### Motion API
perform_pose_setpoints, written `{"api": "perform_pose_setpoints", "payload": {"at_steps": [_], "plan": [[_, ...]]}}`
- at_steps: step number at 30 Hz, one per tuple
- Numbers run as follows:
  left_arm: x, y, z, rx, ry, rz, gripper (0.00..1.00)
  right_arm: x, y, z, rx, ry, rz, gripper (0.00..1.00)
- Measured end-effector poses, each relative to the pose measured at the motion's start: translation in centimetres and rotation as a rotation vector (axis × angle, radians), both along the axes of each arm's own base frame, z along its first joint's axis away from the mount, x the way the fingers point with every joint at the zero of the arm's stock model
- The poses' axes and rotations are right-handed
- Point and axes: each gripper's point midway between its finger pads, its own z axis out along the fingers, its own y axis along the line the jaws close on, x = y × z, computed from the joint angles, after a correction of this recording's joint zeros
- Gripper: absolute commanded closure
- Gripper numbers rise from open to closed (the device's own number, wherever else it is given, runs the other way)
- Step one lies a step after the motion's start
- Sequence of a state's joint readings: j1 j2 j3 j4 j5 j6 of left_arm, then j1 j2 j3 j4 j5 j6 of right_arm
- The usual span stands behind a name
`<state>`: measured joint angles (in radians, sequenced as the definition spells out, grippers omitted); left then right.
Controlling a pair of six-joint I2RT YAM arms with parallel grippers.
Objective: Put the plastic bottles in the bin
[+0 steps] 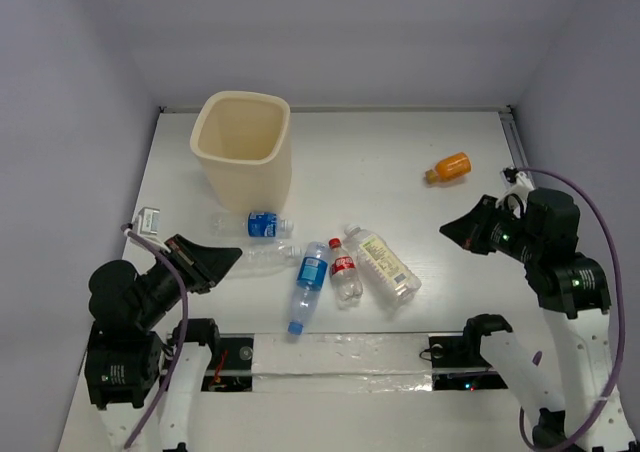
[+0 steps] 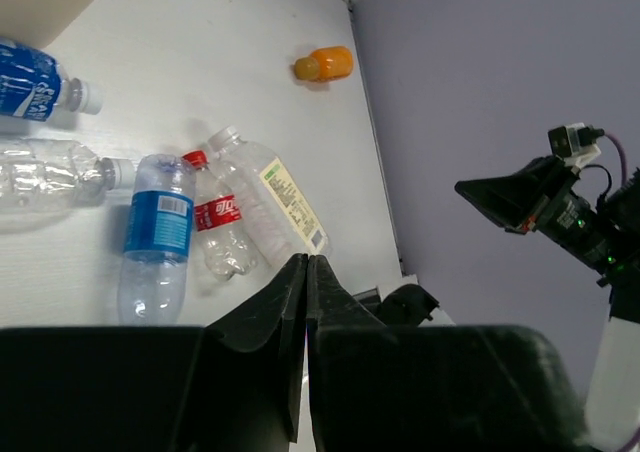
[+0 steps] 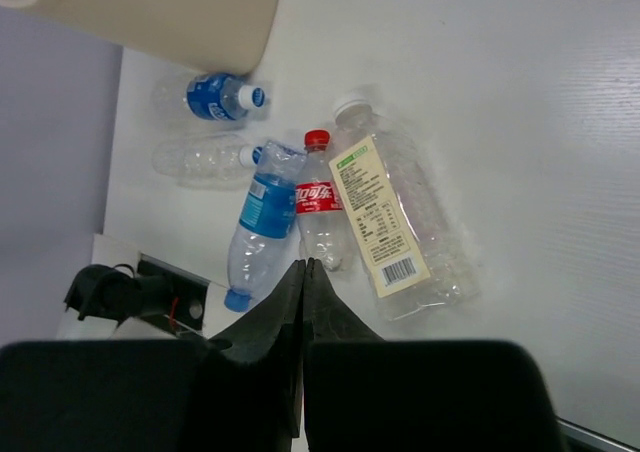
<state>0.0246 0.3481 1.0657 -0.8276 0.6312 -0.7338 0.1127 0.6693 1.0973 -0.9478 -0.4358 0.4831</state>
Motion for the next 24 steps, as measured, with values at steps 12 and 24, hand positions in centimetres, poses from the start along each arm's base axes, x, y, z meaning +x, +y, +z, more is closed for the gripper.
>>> {"api": "perform_pose_setpoints", "payload": {"at_steps": [12,24], "plan": [[1.9,2.2,-4.9,0.103,0.085,0.114,1.0,2.5,6.7,-8.5,-0.277,0.198,0.212,0.39],[2.0,4.1,3.1,0.222,-0.025,0.208,0.95,4.9,8.1,-12.2,-0.436,0.186,0.283,0.01]]}}
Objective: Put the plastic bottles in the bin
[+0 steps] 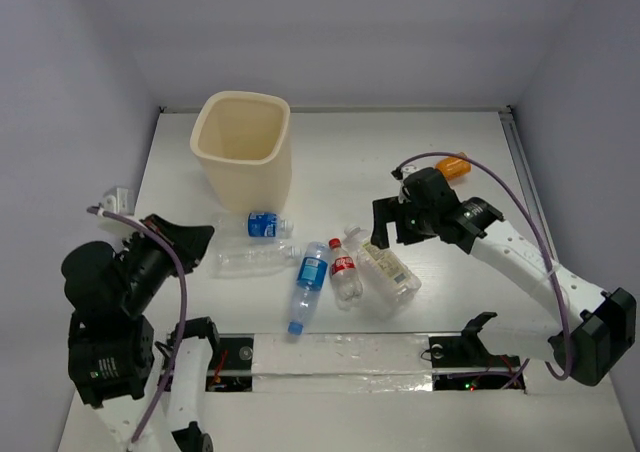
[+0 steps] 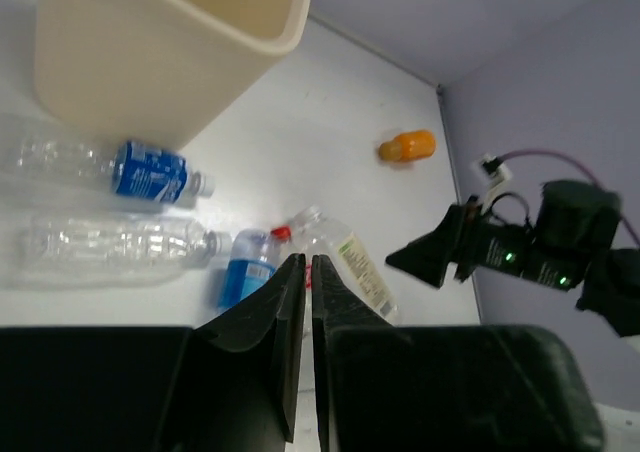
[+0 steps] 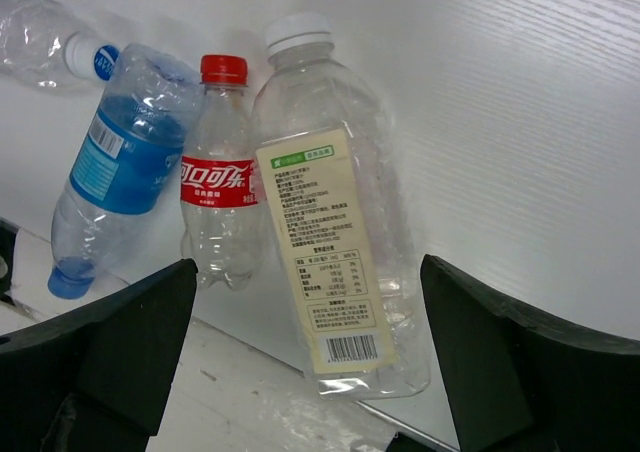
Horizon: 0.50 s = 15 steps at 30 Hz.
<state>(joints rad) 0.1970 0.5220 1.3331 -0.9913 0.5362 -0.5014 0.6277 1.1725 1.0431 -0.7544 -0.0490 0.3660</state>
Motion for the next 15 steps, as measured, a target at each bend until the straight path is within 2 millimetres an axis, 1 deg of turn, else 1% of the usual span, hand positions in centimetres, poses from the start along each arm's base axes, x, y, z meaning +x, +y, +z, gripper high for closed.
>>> {"api": "perform_pose_setpoints", "payload": {"at_steps": [2,4,8,10,12,13,15], "plan": [[1.3,0.1,2.3,-0.008,-0.025,0.0,0.94,-0.2,0.4,-0.6,-0.003,0.001,0.027,0.01],[3.0,0.5,3.8,-0.025,-0.026,0.008,0.93,-0.5,0.5,-1.2,-0.007,0.007,0.045,0.0],[7.7,1.8,5.3,-0.07,-0.015,0.063,0.92,-0.9,0.7,-2.2,-0.01,0.016,0.068,0.0],[10.0,2.2,6.2,-0.097,-0.04,0.077,0.89,-0.9,0.6,-2.4,-0.015,0.019,0.07,0.0],[11.9,2.1,7.4,-0.111,-0.091,0.078,0.88,-0.8,0.9,-2.6,-0.016,0.019,0.076,0.0],[12.8,1.9,7.5,-0.111,-0.11,0.081,0.88,-0.7,1.0,-2.7,-0.016,0.02,0.077,0.0],[13.6,0.0,6.8,-0.103,-0.121,0.04,0.88,-0.6,1.2,-3.0,-0.023,0.025,0.082,0.0]]}}
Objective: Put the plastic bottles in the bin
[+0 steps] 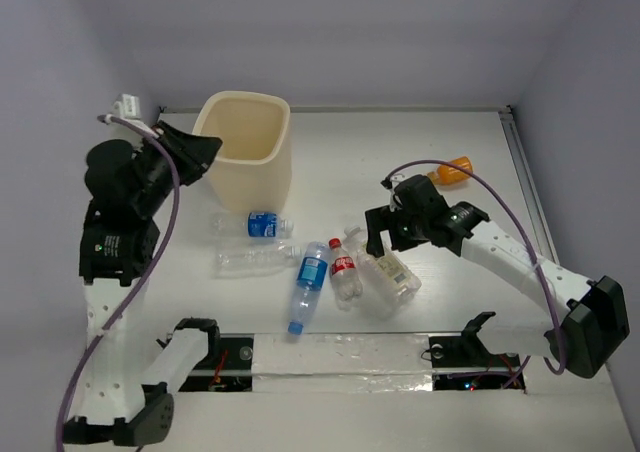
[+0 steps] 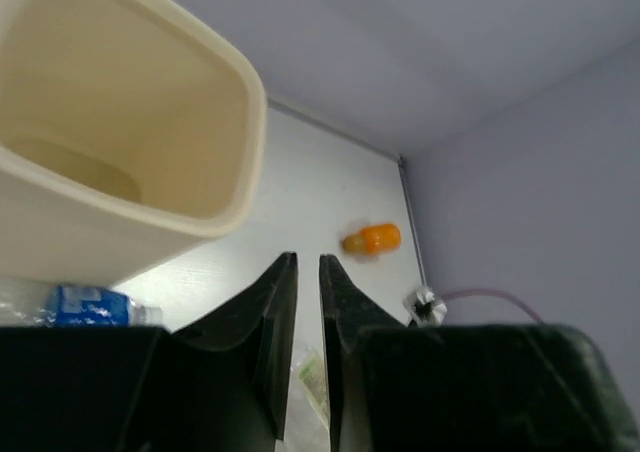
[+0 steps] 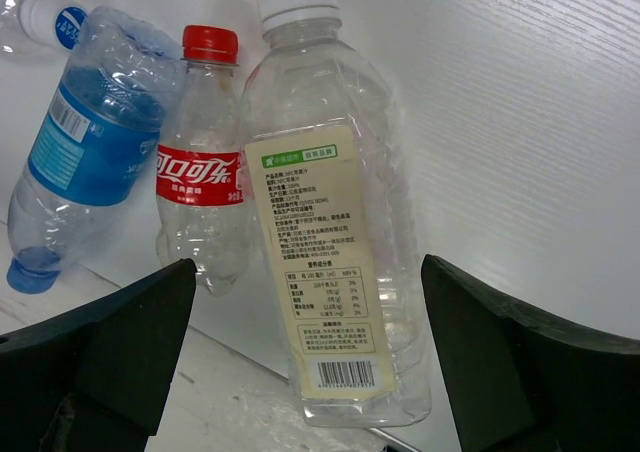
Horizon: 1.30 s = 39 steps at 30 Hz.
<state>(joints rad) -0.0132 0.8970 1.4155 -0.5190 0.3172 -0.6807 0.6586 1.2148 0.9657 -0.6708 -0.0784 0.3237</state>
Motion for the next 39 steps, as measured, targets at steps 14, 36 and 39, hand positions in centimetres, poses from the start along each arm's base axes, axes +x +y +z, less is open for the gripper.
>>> {"api": "perform_pose_setpoints", "payload": {"at_steps": [14,36,39], "plan": [[-9.9,-15.9,-15.2,0.257,0.2,-0.326,0.7,0.0,0.1,-3.4,-0.066,0.075,0.009,0.0],[-15.8,-13.4,-28.8,0.298,0.454,-0.382,0.27,1.8,-0.5,-6.5,-0.277,0.138,-0.041,0.4],[-16.2,-13.5,-29.4,0.298,0.474,-0.395,0.28,2.0,-1.2,-3.6,-0.285,0.101,-0.073,0.41]]}}
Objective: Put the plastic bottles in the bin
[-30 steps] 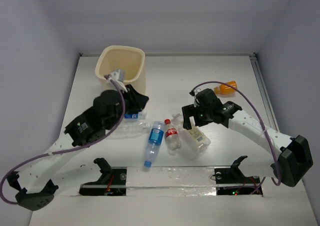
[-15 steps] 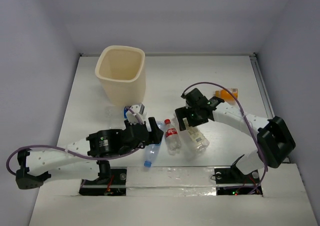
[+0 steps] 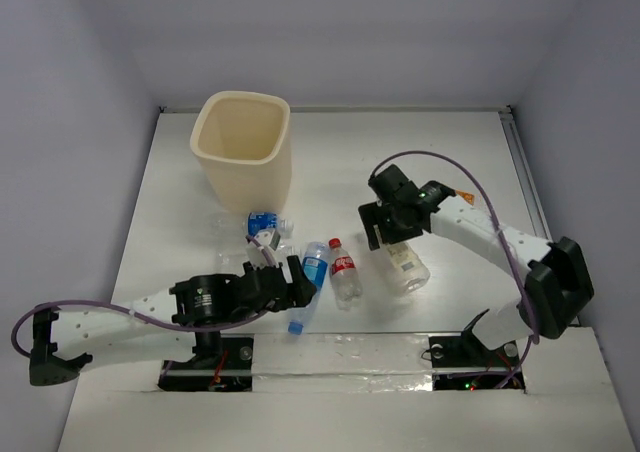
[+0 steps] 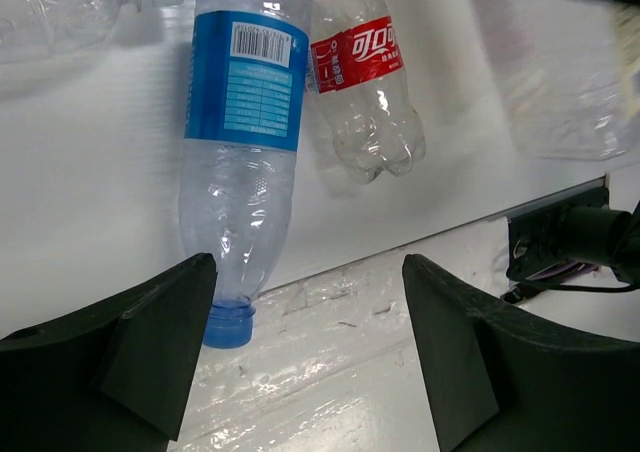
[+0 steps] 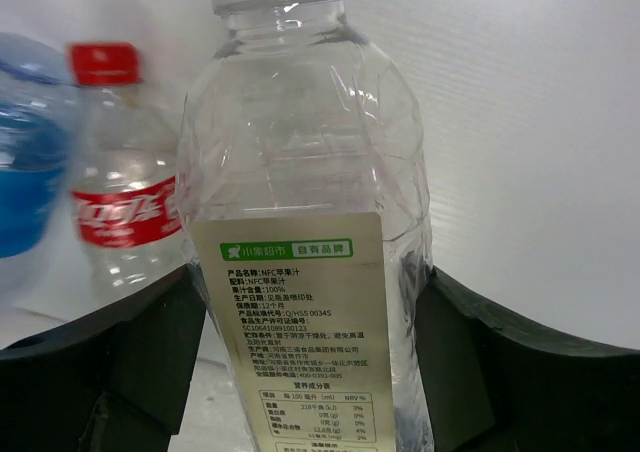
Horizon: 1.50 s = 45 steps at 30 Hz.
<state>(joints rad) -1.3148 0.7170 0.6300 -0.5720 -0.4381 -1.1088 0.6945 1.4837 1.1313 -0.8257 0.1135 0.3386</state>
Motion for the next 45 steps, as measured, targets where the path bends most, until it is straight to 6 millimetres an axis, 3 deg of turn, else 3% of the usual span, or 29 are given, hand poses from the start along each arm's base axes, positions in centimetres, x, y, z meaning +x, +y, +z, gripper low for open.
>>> {"api": "perform_pose_setpoints", "payload": {"at_steps": [3,4,5,6,10,12,13,16,18,20,24,26,29,31,34,36,40,45], "plan": [[-0.2,-0.1,-0.2,-0.007,0.016,-0.003,0.3,1.5,0.8,6.3,0.074,-0.109,-0.017,0.4],[-0.3,-0.1,-0.4,-0.009,0.022,-0.003,0.31,2.3,1.6,9.3,0.127,-0.166,-0.021,0.41],[-0.4,-0.1,-0.7,-0.006,0.028,-0.002,0.32,3.7,2.9,13.9,0.219,-0.261,-0.025,0.4],[-0.5,0.0,-0.9,-0.004,0.034,-0.002,0.32,4.2,3.5,16.1,0.268,-0.306,-0.026,0.4],[-0.9,0.1,-1.6,-0.012,0.055,-0.011,0.33,6.1,7.7,30.1,0.641,-0.555,-0.002,0.39],[-1.2,0.2,-1.7,-0.021,0.064,-0.017,0.32,7.0,9.9,36.0,0.825,-0.651,0.015,0.39],[-1.3,0.2,-1.8,-0.025,0.067,-0.02,0.32,7.5,10.8,38.6,0.906,-0.693,0.021,0.39],[-1.5,0.2,-1.7,-0.045,0.074,-0.027,0.32,10.2,14.5,43.7,1.113,-0.768,0.023,0.39],[-1.7,0.3,-1.6,-0.056,0.076,-0.031,0.32,12.7,17.3,44.4,1.202,-0.773,0.009,0.39],[-1.7,0.3,-1.4,-0.063,0.075,-0.033,0.32,15.5,20.2,43.6,1.264,-0.757,-0.021,0.39],[-1.7,0.3,-1.5,-0.055,0.073,-0.038,0.32,20.8,25.2,38.4,1.301,-0.694,-0.127,0.38],[-1.7,0.4,-1.7,-0.04,0.072,-0.045,0.32,22.8,27.3,34.4,1.283,-0.651,-0.194,0.36],[-1.7,0.6,-2.2,-0.008,0.071,-0.051,0.32,24.2,29.0,30.0,1.233,-0.62,-0.255,0.31],[-1.8,0.8,-2.4,0.011,0.07,-0.056,0.3,24.3,29.7,28.4,1.201,-0.615,-0.276,0.22],[-1.7,1.0,-2.5,0.026,0.062,-0.06,0.28,23.7,30.1,28.6,1.182,-0.638,-0.277,0.05],[-1.6,1.1,-2.4,0.035,0.055,-0.06,0.25,23.0,30.2,29.3,1.173,-0.662,-0.268,0.01],[-1.2,0.9,-2.1,0.053,0.045,-0.056,0.23,22.0,29.4,31.3,1.148,-0.72,-0.249,0.0],[-0.1,1.3,-3.2,0.11,0.055,-0.023,0.21,20.4,27.6,34.2,1.139,-0.775,-0.235,0.0]]}}
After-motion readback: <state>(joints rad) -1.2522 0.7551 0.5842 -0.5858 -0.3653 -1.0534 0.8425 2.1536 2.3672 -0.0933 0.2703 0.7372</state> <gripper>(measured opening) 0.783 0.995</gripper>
